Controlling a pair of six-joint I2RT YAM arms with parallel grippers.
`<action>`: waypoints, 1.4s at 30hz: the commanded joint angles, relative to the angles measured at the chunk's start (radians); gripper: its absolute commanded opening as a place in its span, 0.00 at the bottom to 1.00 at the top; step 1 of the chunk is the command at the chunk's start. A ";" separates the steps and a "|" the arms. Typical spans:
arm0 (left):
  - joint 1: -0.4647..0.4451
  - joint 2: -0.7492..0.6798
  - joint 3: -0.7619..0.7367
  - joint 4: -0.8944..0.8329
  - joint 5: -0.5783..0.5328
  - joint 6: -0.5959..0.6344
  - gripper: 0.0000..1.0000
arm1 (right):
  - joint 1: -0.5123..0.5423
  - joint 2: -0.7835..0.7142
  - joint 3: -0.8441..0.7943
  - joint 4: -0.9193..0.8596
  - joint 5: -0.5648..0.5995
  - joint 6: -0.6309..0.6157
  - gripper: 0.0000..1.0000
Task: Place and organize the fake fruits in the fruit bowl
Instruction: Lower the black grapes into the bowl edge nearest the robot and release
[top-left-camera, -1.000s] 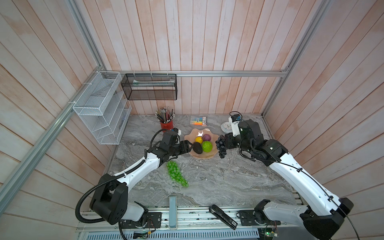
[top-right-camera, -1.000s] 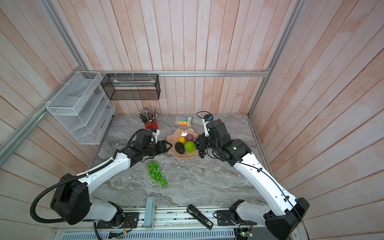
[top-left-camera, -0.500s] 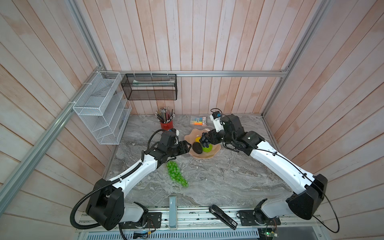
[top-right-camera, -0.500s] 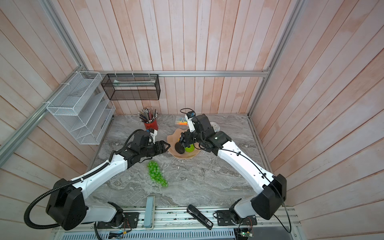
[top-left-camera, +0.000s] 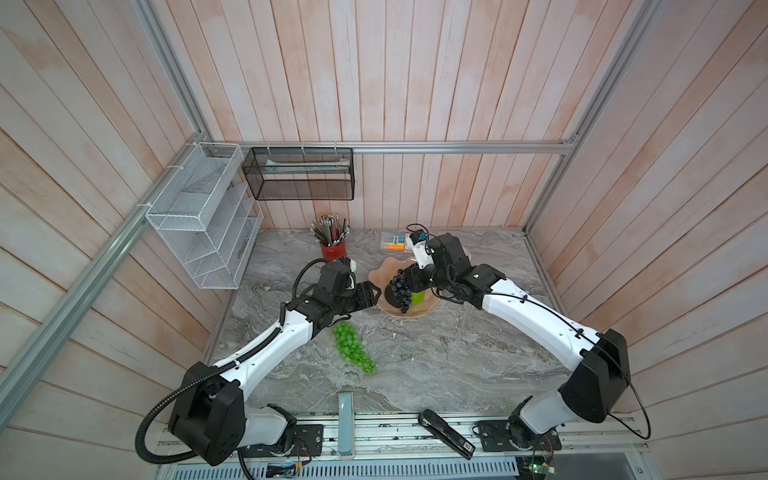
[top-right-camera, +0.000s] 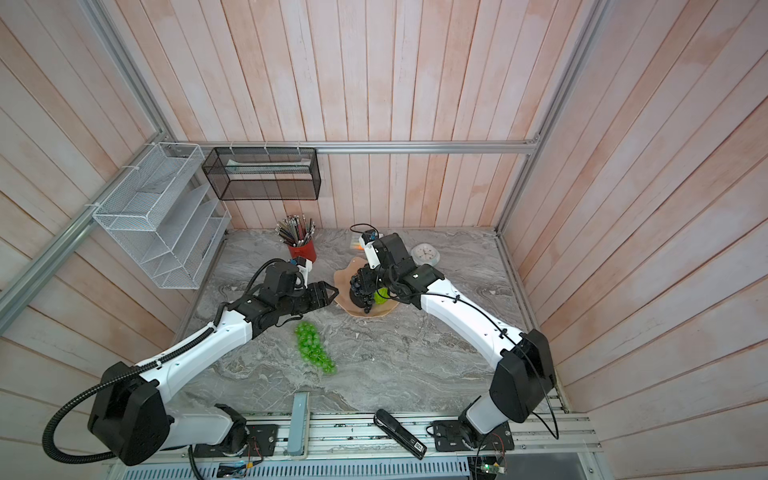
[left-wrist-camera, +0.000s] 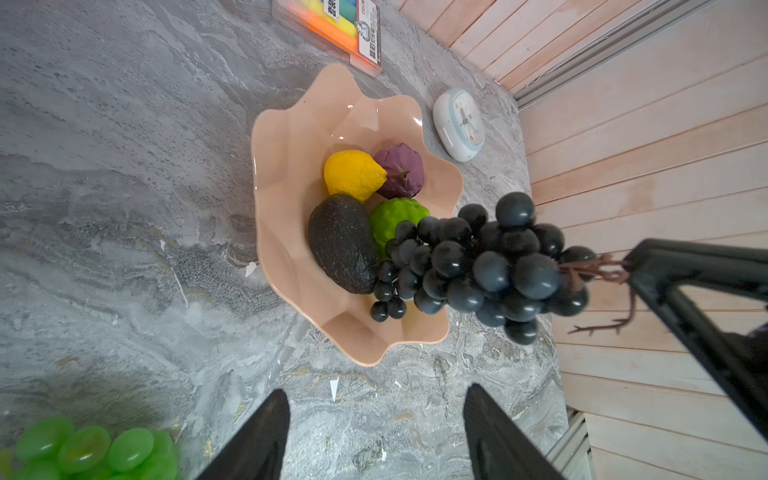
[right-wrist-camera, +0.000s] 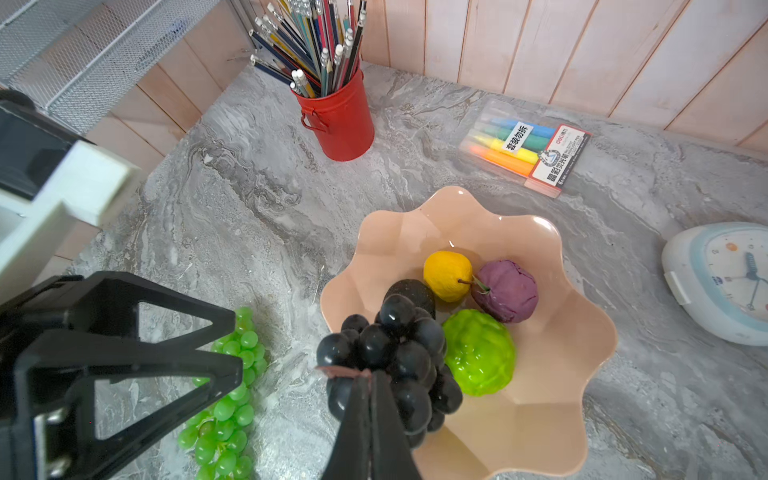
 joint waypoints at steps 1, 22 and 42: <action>0.006 -0.009 -0.011 -0.007 -0.009 0.003 0.69 | -0.005 -0.030 -0.039 0.030 -0.013 -0.011 0.00; 0.006 0.002 0.006 -0.014 -0.015 -0.003 0.69 | -0.156 -0.124 -0.251 0.173 -0.020 -0.038 0.00; 0.006 0.039 0.015 -0.008 0.008 0.001 0.69 | -0.250 0.073 -0.229 0.304 -0.058 -0.139 0.00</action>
